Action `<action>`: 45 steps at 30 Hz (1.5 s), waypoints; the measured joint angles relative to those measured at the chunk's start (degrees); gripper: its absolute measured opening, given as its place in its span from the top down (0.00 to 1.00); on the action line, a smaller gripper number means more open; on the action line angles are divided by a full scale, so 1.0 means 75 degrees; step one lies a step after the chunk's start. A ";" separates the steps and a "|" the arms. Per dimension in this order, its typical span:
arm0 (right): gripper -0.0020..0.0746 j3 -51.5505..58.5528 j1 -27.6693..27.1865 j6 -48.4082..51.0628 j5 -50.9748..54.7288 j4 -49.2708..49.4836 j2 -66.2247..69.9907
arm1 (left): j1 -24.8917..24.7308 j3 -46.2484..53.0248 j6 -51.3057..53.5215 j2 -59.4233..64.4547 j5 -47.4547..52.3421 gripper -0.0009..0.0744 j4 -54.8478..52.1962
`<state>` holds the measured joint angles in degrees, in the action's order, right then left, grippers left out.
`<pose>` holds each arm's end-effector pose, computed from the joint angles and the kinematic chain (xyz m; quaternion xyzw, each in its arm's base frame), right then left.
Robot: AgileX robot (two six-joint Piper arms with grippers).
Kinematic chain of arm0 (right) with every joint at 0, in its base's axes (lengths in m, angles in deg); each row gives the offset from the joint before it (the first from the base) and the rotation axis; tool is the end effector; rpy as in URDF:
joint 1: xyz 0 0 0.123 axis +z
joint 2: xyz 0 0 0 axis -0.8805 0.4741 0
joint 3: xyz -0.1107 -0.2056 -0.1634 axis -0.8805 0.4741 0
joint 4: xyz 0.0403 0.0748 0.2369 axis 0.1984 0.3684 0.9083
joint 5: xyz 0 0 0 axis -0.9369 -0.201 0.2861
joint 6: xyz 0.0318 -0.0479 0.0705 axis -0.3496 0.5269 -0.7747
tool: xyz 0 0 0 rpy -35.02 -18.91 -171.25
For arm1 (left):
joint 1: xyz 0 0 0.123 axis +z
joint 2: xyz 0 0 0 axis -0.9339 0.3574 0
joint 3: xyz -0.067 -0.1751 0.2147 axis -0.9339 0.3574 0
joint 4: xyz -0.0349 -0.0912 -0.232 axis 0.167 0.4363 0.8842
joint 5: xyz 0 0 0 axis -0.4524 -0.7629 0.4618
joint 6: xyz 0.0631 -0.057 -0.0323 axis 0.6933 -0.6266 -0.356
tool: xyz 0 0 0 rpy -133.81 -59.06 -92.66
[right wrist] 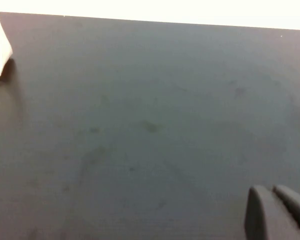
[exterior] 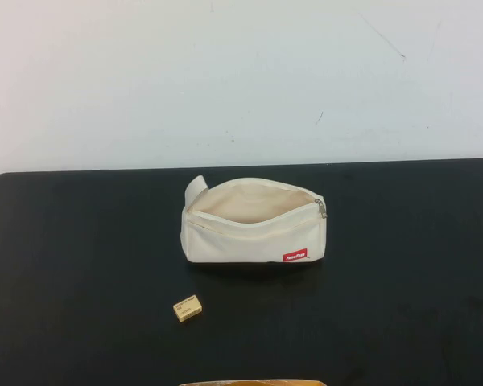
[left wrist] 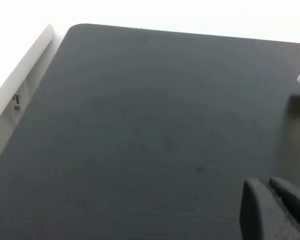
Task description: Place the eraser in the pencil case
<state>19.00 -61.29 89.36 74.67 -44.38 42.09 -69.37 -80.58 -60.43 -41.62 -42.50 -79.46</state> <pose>0.0531 -0.0003 0.1735 -0.0316 0.7973 -0.0242 0.6023 0.0534 -0.0013 0.1764 -0.0583 0.7910 -0.0551 0.6066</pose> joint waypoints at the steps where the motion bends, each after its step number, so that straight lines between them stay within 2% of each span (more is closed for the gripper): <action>1: 0.98 0.0000 0.0000 0.0000 0.0000 0.0000 0.0000 | 0.0000 0.0000 0.0000 0.0000 0.0000 0.99 0.0000; 40: 0.98 0.0000 0.0000 0.0000 0.0000 0.0000 0.0000 | 0.0000 0.0000 0.0000 0.0000 0.0000 0.99 0.0019; 45: 0.98 0.0000 0.0000 0.0000 0.0000 0.0000 0.0000 | 0.0000 0.0051 0.0029 0.0000 -0.0822 0.99 -0.0312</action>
<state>19.00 -61.29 89.36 74.67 -44.38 42.09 -69.37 -80.20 -60.21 -41.62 -48.67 -81.80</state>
